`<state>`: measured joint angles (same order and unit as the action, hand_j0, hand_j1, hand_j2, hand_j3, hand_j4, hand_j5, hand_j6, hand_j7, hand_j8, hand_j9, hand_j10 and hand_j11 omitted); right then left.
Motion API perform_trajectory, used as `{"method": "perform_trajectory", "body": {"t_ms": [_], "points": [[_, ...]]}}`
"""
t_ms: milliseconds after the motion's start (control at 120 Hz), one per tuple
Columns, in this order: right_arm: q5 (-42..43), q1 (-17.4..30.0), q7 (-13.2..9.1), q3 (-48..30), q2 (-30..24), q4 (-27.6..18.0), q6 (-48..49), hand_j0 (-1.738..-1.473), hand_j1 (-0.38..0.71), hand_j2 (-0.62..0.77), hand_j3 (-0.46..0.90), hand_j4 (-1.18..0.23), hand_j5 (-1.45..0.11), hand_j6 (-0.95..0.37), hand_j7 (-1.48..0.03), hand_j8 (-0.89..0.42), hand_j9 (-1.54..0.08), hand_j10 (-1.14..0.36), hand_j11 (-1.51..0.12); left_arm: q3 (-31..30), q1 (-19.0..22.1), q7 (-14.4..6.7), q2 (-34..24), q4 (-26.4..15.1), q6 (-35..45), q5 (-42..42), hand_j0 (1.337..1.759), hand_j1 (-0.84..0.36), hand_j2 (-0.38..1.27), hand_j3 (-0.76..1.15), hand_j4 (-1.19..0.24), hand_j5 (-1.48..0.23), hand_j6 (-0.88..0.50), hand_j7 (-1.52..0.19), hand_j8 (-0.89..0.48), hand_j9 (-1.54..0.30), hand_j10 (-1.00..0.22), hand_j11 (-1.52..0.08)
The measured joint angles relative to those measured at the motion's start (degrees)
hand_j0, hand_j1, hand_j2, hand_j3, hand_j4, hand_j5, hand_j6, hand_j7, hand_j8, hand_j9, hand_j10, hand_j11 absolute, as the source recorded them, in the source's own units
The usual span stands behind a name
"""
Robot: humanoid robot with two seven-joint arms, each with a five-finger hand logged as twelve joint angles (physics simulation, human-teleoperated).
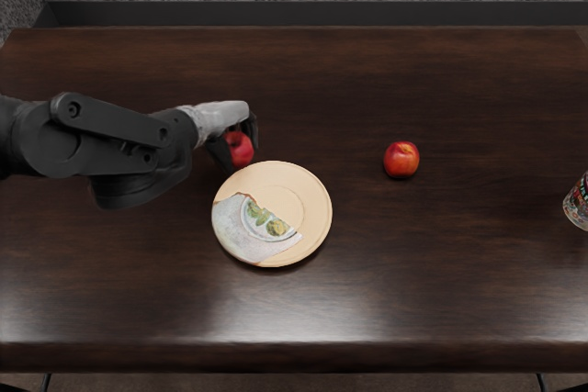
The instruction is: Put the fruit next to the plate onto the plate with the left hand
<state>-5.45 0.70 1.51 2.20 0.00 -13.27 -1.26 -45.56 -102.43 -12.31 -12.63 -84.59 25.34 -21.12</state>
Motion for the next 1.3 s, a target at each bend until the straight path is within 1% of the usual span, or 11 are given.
{"method": "perform_trajectory", "body": {"t_ms": [8, 58, 100, 217, 292, 567, 892, 933, 1042, 1167, 1300], "points": [[0.0, 0.0, 0.0, 0.0, 0.0, 0.0, 0.0, -1.658, -0.31, -0.01, 0.0, -0.03, -0.04, -0.03, -0.04, -0.03, -0.04, -0.03, -0.04, 0.0, -0.3, 0.0, 0.3, 0.0, 0.0, 0.2, 1.655, -0.3, 0.25, 0.0, -0.61, -0.95, -0.32, -0.94, -0.34, -0.91, -0.65, -0.91], [0.0, 0.0, 0.0, 0.0, 0.0, 0.0, 0.0, -1.658, -0.31, -0.01, 0.0, -0.03, -0.04, -0.03, -0.04, -0.03, -0.04, -0.03, -0.04, -0.3, -2.3, 0.0, 3.4, 0.0, 0.1, 1.8, 1.656, -0.32, 0.3, 0.0, -0.61, -0.96, -0.32, -0.94, -0.34, -0.91, -0.65, -0.91], [0.0, 0.0, 0.0, 0.0, 0.0, 0.0, 0.0, -1.658, -0.31, -0.01, 0.0, -0.03, -0.04, -0.03, -0.04, -0.03, -0.04, -0.03, -0.04, -0.5, -3.8, 0.0, 5.5, 0.0, 0.2, 3.0, 1.656, -0.32, 0.29, 0.0, -0.61, -0.96, -0.32, -0.95, -0.34, -0.91, -0.65, -0.91], [0.0, 0.0, 0.0, 0.0, 0.0, 0.0, 0.0, -1.658, -0.31, -0.01, 0.0, -0.03, -0.04, -0.03, -0.04, -0.03, -0.04, -0.03, -0.04, -0.6, -6.6, 0.1, 10.3, 0.0, 0.8, 6.0, 1.655, -0.26, 0.2, 0.0, -0.63, -0.98, -0.33, -0.96, -0.36, -0.92, -0.66, -0.91], [0.0, 0.0, 0.0, 0.0, 0.0, 0.0, 0.0, -1.658, -0.31, -0.01, 0.0, -0.03, -0.04, -0.03, -0.04, -0.03, -0.04, -0.03, -0.04, -0.2, -7.8, 0.1, 12.5, 0.0, 1.7, 7.2, 1.656, -0.3, 0.28, 0.0, -0.63, -0.98, -0.32, -0.95, -0.36, -0.91, -0.67, -0.91], [0.0, 0.0, 0.0, 0.0, 0.0, 0.0, 0.0, -1.658, -0.31, -0.01, 0.0, -0.03, -0.04, -0.03, -0.04, -0.03, -0.04, -0.03, -0.04, 1.5, -5.8, 0.1, 12.6, -1.3, 1.7, 8.6, 1.655, -0.28, 0.24, 0.0, -0.64, -0.96, -0.34, -0.93, -0.37, -0.91, -0.68, -0.91], [0.0, 0.0, 0.0, 0.0, 0.0, 0.0, 0.0, -1.658, -0.31, -0.01, 0.0, -0.03, -0.04, -0.03, -0.04, -0.03, -0.04, -0.03, -0.04, 1.3, -4.4, 0.1, 12.6, -2.9, -3.5, 10.6, 1.655, -0.27, 0.22, 0.0, -0.66, -0.93, -0.36, -0.91, -0.39, -0.89, -0.67, -0.89], [0.0, 0.0, 0.0, 0.0, 0.0, 0.0, 0.0, -1.658, -0.31, -0.01, 0.0, -0.03, -0.04, -0.03, -0.04, -0.03, -0.04, -0.03, -0.04, 1.2, -4.3, 0.2, 12.6, -2.7, -3.7, 10.9, 1.656, -0.26, 0.22, 0.0, -0.67, -0.9, -0.37, -0.88, -0.4, -0.86, -0.65, -0.86], [0.0, 0.0, 0.0, 0.0, 0.0, 0.0, 0.0, -1.658, -0.31, -0.01, 0.0, -0.03, -0.04, -0.03, -0.04, -0.03, -0.04, -0.03, -0.04, 0.9, -4.1, 0.2, 12.6, -1.8, -3.6, 11.2, 1.657, -0.2, 0.16, 0.0, -0.55, -0.73, -0.37, -0.72, -0.39, -0.71, -0.54, -0.71], [0.0, 0.0, 0.0, 0.0, 0.0, 0.0, 0.0, -1.658, -0.31, -0.01, 0.0, -0.03, -0.04, -0.03, -0.04, -0.03, -0.04, -0.03, -0.04, 0.8, -4.2, 0.3, 12.6, -1.3, -3.5, 11.2, 1.657, -0.1, 0.11, 0.0, -0.42, -0.56, -0.33, -0.55, -0.34, -0.55, -0.42, -0.55], [0.0, 0.0, 0.0, 0.0, 0.0, 0.0, 0.0, -1.658, -0.31, -0.01, 0.0, -0.03, -0.04, -0.03, -0.04, -0.03, -0.04, -0.03, -0.04, 1.5, -6.3, 0.3, 12.6, -1.1, -4.0, 10.9, 1.658, -0.03, 0.08, 0.0, -0.34, -0.45, -0.29, -0.45, -0.3, -0.44, -0.34, -0.44]]}}
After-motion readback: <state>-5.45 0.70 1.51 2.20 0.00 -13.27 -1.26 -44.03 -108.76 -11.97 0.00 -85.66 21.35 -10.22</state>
